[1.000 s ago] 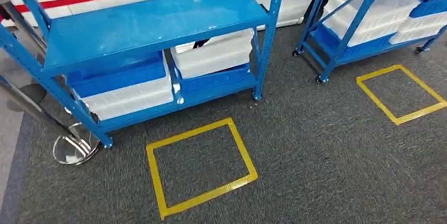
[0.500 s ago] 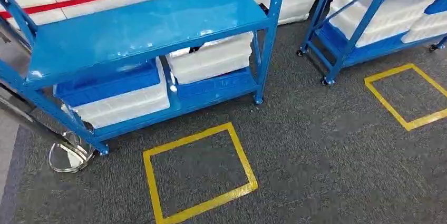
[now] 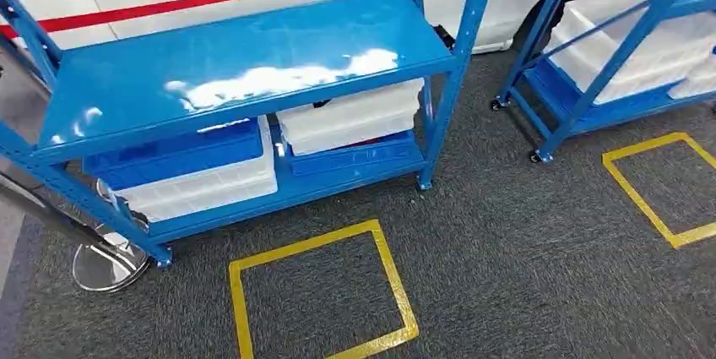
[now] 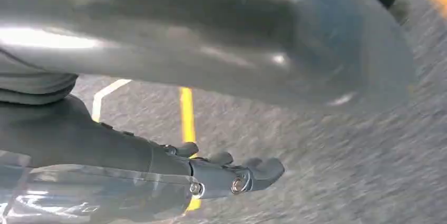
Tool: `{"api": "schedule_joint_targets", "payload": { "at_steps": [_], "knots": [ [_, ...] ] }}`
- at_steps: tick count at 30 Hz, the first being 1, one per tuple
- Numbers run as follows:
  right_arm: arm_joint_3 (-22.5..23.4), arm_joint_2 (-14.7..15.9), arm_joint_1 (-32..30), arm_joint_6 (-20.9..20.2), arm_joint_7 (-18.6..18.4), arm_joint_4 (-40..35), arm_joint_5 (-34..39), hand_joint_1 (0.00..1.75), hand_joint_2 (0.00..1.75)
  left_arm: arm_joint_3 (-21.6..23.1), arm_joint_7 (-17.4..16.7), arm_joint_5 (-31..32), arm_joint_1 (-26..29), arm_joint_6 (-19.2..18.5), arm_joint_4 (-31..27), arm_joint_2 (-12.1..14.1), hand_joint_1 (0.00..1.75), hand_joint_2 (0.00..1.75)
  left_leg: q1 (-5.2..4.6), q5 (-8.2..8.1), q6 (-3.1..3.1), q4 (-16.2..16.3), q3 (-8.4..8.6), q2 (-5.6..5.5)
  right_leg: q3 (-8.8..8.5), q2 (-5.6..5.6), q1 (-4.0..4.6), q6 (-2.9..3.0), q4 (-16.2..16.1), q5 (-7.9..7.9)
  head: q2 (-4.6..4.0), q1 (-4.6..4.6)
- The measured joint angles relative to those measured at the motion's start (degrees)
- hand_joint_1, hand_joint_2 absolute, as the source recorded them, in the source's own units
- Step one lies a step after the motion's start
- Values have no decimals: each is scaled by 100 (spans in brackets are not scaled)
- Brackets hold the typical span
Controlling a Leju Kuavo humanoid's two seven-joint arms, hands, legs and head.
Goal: Take the parts from the cabinet and place them on the table.
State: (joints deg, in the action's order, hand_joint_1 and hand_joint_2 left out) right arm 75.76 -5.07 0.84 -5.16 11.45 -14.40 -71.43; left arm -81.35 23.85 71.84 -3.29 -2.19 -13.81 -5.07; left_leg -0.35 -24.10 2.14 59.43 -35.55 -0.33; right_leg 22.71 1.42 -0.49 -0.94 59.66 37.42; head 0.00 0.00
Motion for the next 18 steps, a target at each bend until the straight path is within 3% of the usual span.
{"api": "schedule_joint_targets", "payload": {
  "at_steps": [1, 3, 4, 5, 7, 8, 9, 10, 13, 14, 15, 16, 18],
  "knots": [
    [0, -2, 24, 0, 0, 0, -9, 0, 0, 2, 2, 2, -5, 4, 0, 0, 0, 0, 4, -2, 16, -36, 36, -23, 231, -64, -13, -11, 379, 158, 0, 11],
    [0, 4, 4, 11, -2, 0, -15, 0, 0, 2, 4, 9, -3, 13, 0, -2, 0, 0, 3, -48, 46, -50, 83, -120, 822, -89, -38, -52, 1249, 388, 0, 9],
    [0, 15, -18, 20, -4, 0, -20, 0, 0, 2, 4, 13, 3, 13, 0, -4, 0, 0, 5, -77, 43, -49, 111, -190, 1071, -90, -43, -69, 1508, 372, 0, 15],
    [0, 18, -27, 24, -9, 0, -28, 0, 0, 2, 4, 15, 6, 13, 0, -7, 0, 0, 12, -105, 33, -49, 152, -267, 1200, -93, -46, -80, 1506, 197, 0, 8],
    [0, 20, -42, 37, -22, 0, -68, 0, 0, 2, 7, 18, 21, 17, 0, -18, 0, 0, 30, -164, -8, -46, 254, -419, 1129, -157, -47, -79, 888, -474, 0, 15],
    [0, 22, -49, 42, -24, 0, -74, 0, 0, 2, 7, 20, 22, 17, 0, -20, 0, 0, 35, -194, -28, -45, 301, -476, 1028, -285, -54, -73, 441, -811, 0, 13],
    [2, 22, -64, 39, -28, 0, -77, 0, 0, 2, 7, 22, 31, 17, 0, -22, 0, 0, 46, -213, -53, -43, 263, -527, 1007, -595, -83, -55, 165, -943, 0, 30],
    [2, 22, -60, 42, -26, 0, -76, 0, 0, 2, 7, 28, -9, 17, 0, -24, 0, 0, 7, -248, -102, 31, 250, -600, 958, -744, -95, -20, 1, -900, 0, 17],
    [2, 22, -59, 42, -39, 0, -90, 0, 0, 2, 13, 61, 22, 22, 2, -31, 0, 0, 52, -209, -210, -39, 217, -801, 951, -548, -43, 94, 15, -876, 0, 13],
    [4, 15, -44, 42, -37, 0, -90, 0, 0, 2, 11, 61, 35, 24, 0, -28, 0, 0, 50, -238, -228, -5, 208, -740, 922, -481, -94, 140, -36, -902, 0, 18],
    [7, 18, -45, 44, -35, 0, -74, 0, 0, 2, 15, 59, 49, 24, 2, -37, 0, 0, 19, -320, -262, 111, 178, -361, 887, -433, -87, 181, -60, -899, 0, -3],
    [18, 18, -55, 48, -17, 0, -52, 0, 0, 2, 17, 55, 32, 26, 2, -35, 0, 0, 22, -519, -295, 426, 29, -144, 872, -369, -77, 220, -62, -884, 0, -81],
    [35, 18, -66, 52, -17, -2, -16, 0, 0, 2, 20, 42, -8, 26, 2, -37, 0, 0, 61, -946, -344, 1337, -420, -24, 848, -235, -58, 249, -61, -852, 0, -75]
  ]
}}
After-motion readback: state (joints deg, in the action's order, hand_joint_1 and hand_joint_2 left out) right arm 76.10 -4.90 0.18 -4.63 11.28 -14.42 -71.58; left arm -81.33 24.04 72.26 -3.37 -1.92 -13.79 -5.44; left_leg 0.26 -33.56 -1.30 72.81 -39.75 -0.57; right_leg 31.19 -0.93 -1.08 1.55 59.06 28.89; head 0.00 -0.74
